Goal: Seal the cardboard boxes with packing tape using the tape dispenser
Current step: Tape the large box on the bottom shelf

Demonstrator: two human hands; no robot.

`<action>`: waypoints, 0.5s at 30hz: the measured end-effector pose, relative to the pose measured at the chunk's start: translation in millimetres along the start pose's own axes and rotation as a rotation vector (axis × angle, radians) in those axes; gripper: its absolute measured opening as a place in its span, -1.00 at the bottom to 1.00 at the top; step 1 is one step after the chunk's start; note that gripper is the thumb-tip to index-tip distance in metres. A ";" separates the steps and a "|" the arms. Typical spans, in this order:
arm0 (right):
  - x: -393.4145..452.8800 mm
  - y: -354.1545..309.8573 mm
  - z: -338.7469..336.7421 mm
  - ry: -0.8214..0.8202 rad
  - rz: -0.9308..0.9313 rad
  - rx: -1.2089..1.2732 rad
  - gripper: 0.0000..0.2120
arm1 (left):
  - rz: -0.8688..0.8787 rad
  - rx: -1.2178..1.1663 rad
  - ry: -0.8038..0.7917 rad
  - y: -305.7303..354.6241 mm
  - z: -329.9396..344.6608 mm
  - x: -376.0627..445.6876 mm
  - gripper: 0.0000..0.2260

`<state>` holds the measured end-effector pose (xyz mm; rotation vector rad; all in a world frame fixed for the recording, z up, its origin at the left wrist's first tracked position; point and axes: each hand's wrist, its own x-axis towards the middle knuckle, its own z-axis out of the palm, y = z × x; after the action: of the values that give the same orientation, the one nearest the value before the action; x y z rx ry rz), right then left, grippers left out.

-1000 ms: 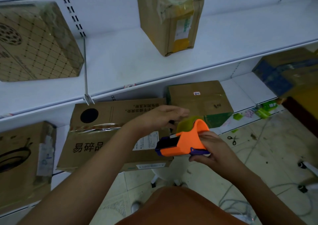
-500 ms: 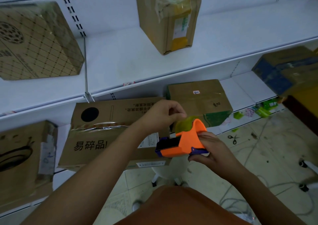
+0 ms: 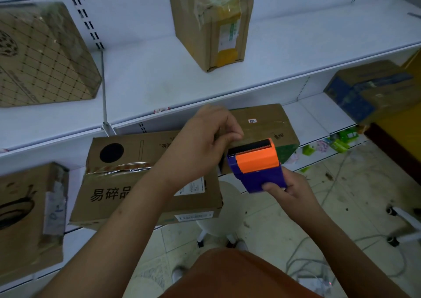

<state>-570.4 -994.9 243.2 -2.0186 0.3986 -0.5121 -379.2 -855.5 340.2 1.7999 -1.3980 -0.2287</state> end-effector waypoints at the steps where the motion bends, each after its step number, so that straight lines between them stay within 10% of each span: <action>1: -1.5 0.0 -0.9 0.010 0.002 -0.012 -0.82 | 0.020 0.019 -0.003 2.7 0.4 0.2 -0.93; 15: -21.7 4.5 -15.0 0.027 -0.056 -0.186 -0.55 | 0.047 -0.138 -0.044 23.1 4.4 -14.3 -0.93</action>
<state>-596.9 -997.8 241.5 -2.2090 0.4200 -0.5545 -403.7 -846.1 348.7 1.6561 -1.4190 -0.3339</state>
